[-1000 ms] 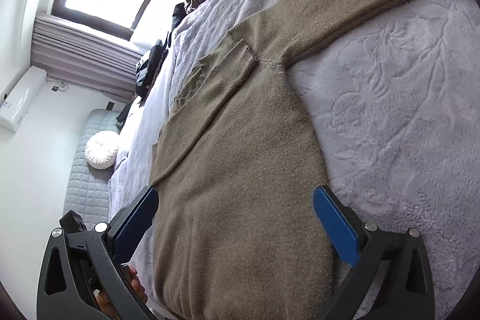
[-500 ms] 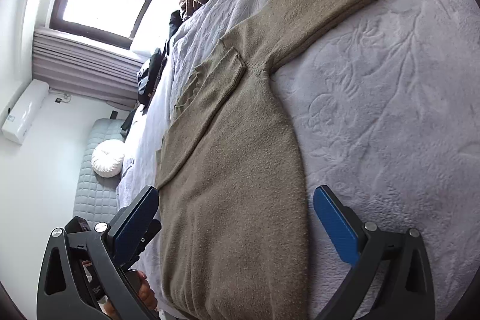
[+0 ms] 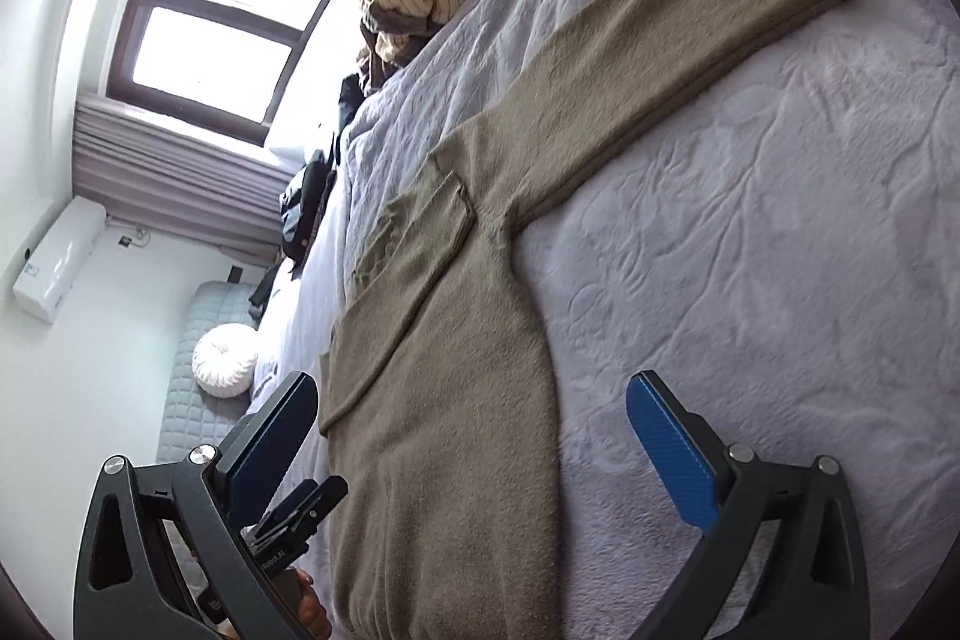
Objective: Fold small clothes
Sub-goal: 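Move the right tool to the cuff of the other sleeve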
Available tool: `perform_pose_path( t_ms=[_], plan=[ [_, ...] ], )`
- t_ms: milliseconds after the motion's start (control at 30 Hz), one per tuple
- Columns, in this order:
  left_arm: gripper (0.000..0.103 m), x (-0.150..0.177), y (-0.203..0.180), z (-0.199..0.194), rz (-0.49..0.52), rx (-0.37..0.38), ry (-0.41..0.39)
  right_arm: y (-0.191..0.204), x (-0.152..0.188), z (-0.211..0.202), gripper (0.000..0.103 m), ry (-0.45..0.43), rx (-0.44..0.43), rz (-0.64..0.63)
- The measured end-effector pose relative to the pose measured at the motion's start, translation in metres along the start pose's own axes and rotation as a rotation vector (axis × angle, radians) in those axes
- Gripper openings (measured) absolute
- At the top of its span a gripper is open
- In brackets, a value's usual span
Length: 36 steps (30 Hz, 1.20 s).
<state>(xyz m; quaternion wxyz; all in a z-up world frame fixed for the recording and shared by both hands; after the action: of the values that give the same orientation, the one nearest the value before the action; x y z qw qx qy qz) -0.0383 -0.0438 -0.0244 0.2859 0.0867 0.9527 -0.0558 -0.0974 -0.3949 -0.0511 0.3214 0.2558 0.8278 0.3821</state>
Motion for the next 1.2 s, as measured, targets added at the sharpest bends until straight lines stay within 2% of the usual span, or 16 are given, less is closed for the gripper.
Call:
perform_pose_path(
  t_ms=[167, 367, 500, 700, 1067, 1200],
  plan=[
    [0.102, -0.002, -0.013, 0.004, 0.018, 0.003, 0.007, -0.008, -0.008, -0.011, 0.097, -0.020, -0.008, 0.015],
    [0.102, -0.005, -0.027, 0.008, 0.040, 0.006, 0.012, -0.023, -0.020, -0.021, 0.080, -0.046, -0.004, 0.052],
    [0.102, -0.007, -0.037, 0.014, 0.054, 0.007, 0.021, -0.035, -0.032, -0.025, 0.080, -0.072, -0.002, 0.076],
    [0.102, -0.012, -0.051, 0.023, 0.063, 0.018, 0.034, -0.054, -0.062, -0.037, 0.081, -0.155, 0.010, 0.132],
    [0.102, -0.028, -0.069, 0.042, 0.049, 0.042, 0.047, -0.102, -0.120, -0.045, 0.081, -0.289, 0.130, 0.249],
    [0.102, -0.034, -0.067, 0.046, 0.029, 0.044, 0.036, -0.120, -0.135, -0.049, 0.081, -0.348, 0.139, 0.313]
  ],
)
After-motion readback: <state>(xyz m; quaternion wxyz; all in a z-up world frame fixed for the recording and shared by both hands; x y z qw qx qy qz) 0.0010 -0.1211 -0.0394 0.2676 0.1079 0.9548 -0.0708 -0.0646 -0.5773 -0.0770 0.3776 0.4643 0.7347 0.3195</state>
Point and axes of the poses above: each gripper's, at about its wrist camera, not at the fingertips, and z roughly the way its jaws point, y to its left, x to its underside, the point moved 2 cm from there along z, roughly the way its jaws point, and after that the axes turned 1 degree about -y, right-handed, at the moved point
